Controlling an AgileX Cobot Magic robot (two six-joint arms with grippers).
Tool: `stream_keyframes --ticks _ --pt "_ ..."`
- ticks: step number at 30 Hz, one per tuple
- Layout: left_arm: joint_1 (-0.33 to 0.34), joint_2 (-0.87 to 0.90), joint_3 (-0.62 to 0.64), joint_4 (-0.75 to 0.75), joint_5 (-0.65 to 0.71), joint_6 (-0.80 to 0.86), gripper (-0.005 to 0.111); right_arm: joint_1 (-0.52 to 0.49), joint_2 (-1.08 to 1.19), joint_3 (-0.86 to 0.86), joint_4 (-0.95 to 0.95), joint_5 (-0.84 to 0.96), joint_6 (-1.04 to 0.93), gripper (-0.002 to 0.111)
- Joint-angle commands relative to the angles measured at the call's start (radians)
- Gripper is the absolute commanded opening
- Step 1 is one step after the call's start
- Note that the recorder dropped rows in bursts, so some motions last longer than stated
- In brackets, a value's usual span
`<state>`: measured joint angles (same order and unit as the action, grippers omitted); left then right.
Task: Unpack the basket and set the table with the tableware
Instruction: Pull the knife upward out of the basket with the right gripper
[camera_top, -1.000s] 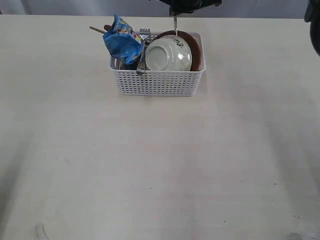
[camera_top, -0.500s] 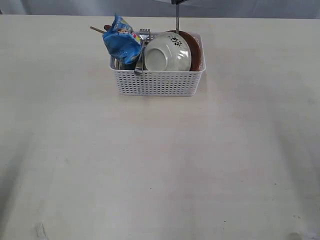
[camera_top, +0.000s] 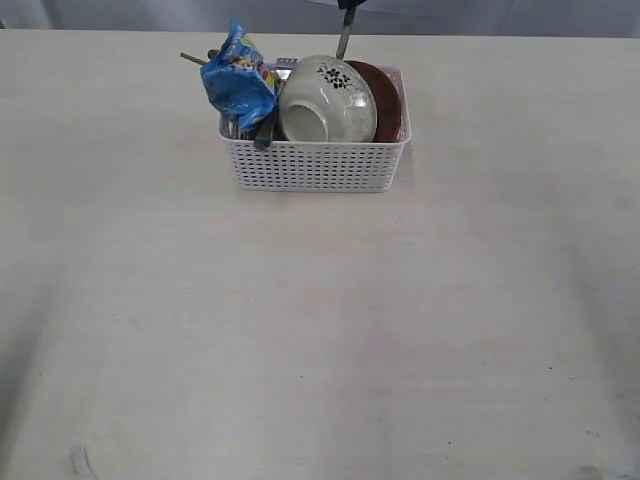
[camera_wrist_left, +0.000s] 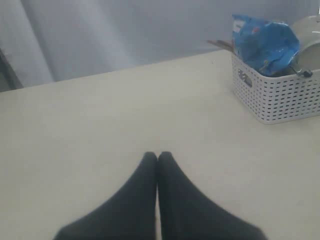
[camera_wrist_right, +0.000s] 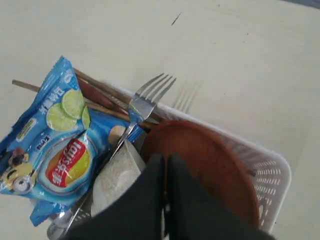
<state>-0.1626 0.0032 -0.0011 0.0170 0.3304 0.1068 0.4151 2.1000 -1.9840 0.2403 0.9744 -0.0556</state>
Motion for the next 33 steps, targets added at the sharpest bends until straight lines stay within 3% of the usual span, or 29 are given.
stream_keyframes --ticks 1,15,33 --pt "-0.006 -0.003 0.001 -0.003 -0.007 -0.002 0.0 -0.004 -0.025 -0.002 0.019 0.048 -0.037 0.0" --pt "-0.006 -0.003 0.001 -0.003 -0.007 0.001 0.0 -0.004 -0.081 -0.002 0.039 0.18 -0.144 0.0" --pt "-0.006 -0.003 0.001 -0.003 -0.007 0.001 0.0 0.102 -0.083 -0.002 -0.02 0.247 -0.196 0.0"
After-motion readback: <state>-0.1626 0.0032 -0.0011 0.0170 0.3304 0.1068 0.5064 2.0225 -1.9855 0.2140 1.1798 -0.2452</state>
